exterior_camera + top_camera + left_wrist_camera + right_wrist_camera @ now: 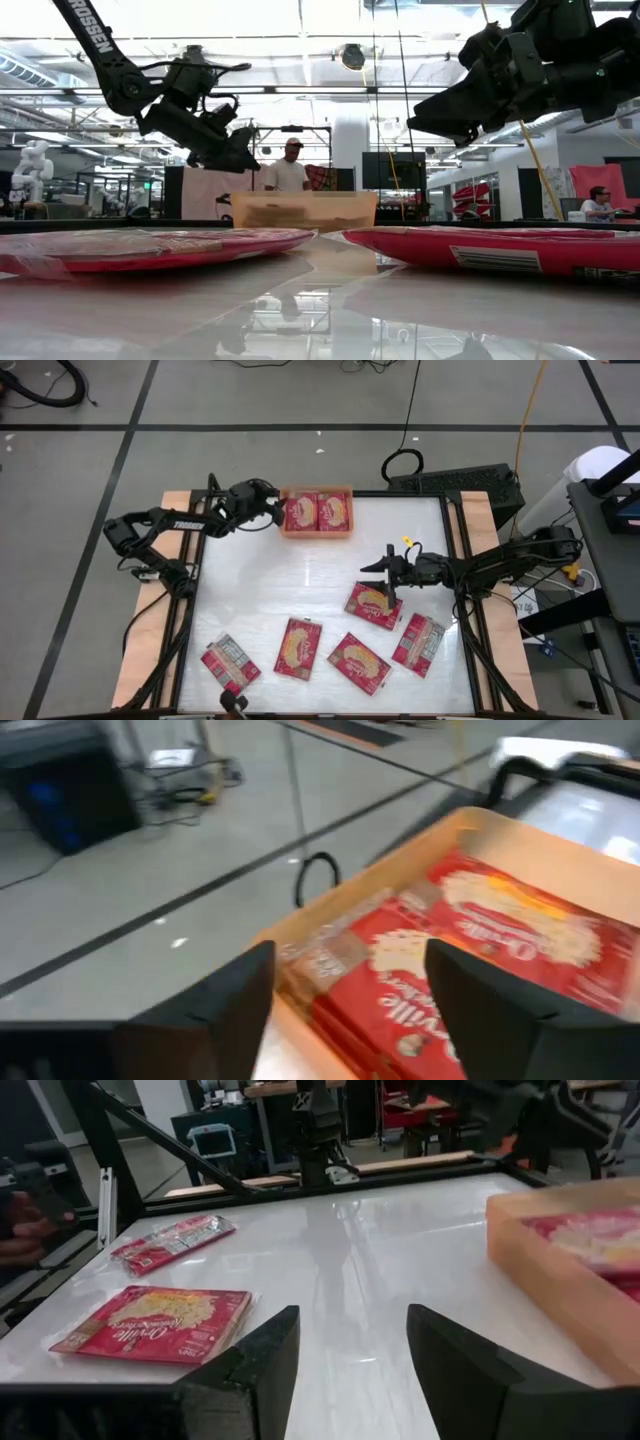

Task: Sort popcorn bags into baskets
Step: Put the red popcorn bag into the orange bin

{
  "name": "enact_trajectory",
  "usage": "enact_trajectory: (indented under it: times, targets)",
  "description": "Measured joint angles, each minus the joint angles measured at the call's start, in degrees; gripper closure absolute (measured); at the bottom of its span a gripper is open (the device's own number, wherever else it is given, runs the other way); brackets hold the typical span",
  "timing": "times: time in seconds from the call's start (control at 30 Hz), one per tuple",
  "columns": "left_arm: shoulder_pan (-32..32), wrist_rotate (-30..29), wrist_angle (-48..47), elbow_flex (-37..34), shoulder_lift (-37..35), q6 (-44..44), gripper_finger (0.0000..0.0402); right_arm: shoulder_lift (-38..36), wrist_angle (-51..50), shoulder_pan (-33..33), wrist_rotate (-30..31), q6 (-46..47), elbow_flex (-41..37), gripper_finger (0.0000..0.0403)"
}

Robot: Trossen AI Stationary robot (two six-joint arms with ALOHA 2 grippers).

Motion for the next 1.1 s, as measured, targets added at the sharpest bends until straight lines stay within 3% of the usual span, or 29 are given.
enact_trajectory:
  times: [0.17, 0.33, 0.47, 0.7, 0.9, 1.1]
  targets:
    - [-2.58, -1.40, -0.05, 0.00, -0.01, -2.21, 0.0080, 0.00, -2.35, 0.36, 0.09, 2.91, 0.00, 0.0222]
    - [-8.53, -0.96, -0.49, 0.00, -0.01, -7.56, 0.0073, 0.00, -8.12, 0.91, 2.58, 8.17, 0.12, 0.0222]
    - [-14.87, -4.20, -1.41, -0.02, -0.36, -15.79, 0.0104, 0.02, -20.06, 1.09, 3.41, 15.80, 2.57, 0.0222]
    - [-28.34, -7.00, 7.20, -0.02, -0.52, -15.59, 0.0174, 0.02, -42.66, 0.73, 0.31, 22.57, 10.94, 0.0222]
    - [-37.75, -11.36, 6.98, -0.02, -0.53, -15.29, 0.0205, 1.09, -49.00, -3.01, -7.90, 17.07, 17.51, 0.0222]
    - [-44.30, -16.41, 6.88, -0.02, -0.51, -15.59, 0.0221, 5.89, -48.78, -6.81, -13.91, 7.85, 21.04, 0.0221]
